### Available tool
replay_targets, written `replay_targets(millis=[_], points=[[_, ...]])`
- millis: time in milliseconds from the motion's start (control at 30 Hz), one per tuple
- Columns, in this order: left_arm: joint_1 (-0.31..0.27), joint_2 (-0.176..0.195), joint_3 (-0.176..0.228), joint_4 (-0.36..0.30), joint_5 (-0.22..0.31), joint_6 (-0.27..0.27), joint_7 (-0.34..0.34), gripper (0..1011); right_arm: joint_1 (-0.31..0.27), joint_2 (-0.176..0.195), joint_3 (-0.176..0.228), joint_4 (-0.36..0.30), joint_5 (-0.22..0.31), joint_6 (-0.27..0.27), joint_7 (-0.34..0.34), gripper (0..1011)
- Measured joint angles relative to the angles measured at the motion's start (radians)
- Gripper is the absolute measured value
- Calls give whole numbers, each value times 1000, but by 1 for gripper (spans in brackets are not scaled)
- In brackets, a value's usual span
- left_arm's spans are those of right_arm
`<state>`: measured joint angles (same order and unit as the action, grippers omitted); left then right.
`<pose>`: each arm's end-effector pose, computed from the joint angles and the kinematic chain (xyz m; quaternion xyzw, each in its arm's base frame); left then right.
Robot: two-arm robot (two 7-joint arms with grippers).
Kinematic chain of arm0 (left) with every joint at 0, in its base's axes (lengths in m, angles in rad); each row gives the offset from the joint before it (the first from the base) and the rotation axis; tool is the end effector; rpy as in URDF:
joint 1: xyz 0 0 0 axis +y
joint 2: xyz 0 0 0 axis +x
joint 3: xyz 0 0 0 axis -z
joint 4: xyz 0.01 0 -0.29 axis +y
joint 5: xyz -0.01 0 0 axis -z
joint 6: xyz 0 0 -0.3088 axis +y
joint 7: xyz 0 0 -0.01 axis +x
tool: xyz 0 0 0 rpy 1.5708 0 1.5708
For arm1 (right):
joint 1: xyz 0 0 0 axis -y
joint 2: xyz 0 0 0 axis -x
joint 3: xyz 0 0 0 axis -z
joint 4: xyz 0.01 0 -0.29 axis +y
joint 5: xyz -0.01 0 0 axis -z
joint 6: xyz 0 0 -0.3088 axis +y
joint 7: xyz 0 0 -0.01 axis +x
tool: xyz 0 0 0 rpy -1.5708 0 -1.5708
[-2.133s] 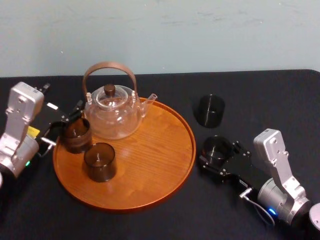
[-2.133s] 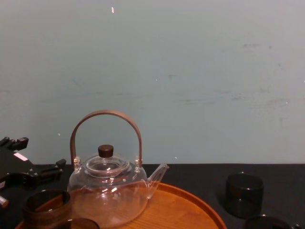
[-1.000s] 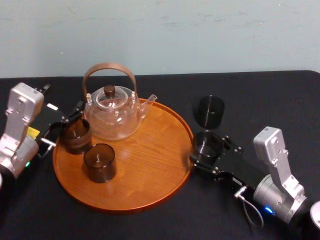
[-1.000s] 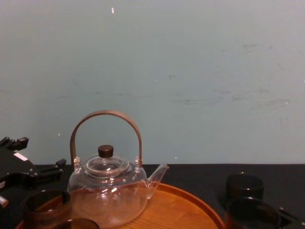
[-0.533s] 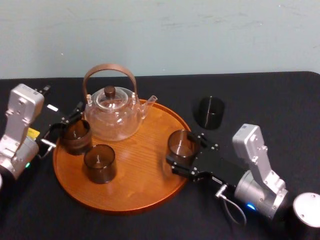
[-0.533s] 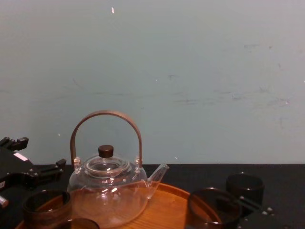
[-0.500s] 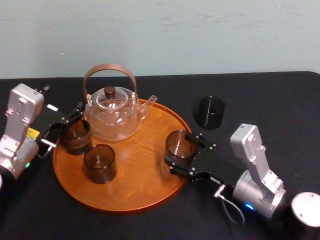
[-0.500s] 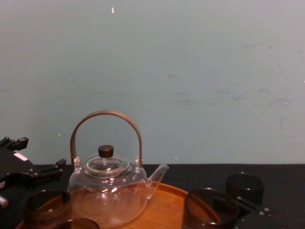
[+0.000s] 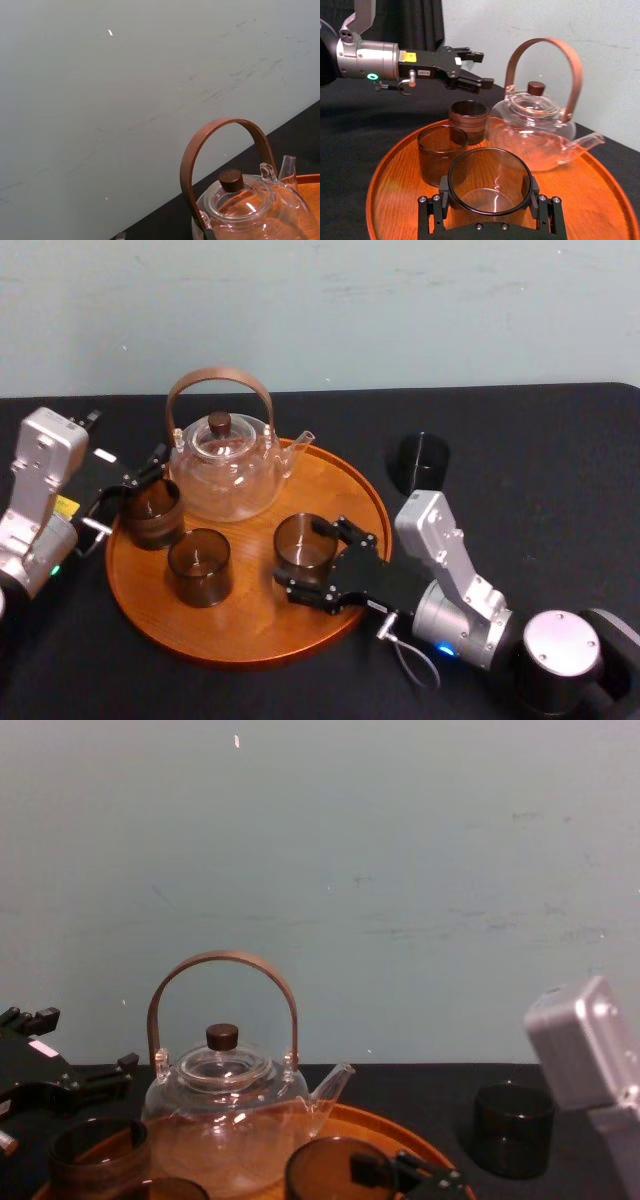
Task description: Pick up the glass from the table and place it on the tray.
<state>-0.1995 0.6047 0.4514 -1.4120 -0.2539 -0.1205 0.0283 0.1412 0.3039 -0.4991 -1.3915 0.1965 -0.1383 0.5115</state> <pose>0.3581 0.0827 -0.3023 0.1415 -0.1325 0.5799 0.7913 0.3343 0.0405 -0.3415 -0.0688 -0.0293 -0.3047 0.9495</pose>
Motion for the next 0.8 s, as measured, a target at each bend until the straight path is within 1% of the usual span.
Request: replay_targets(millis=[233,400,667,800], points=[[0,0,0,0,0,0,0,1001,24,-18,-31,45,-1,3,6,908],[0,0,0,0,0,0,0,1001,30,-22,-41,62,-2,11,6,908],[0,0,0,0,0,0,0,1002,29,-24,-49,68,-13,38,-17,908],[0,0,0,0,0,0,0,1001,28,-24,-49,67,-13,38,-16,908]])
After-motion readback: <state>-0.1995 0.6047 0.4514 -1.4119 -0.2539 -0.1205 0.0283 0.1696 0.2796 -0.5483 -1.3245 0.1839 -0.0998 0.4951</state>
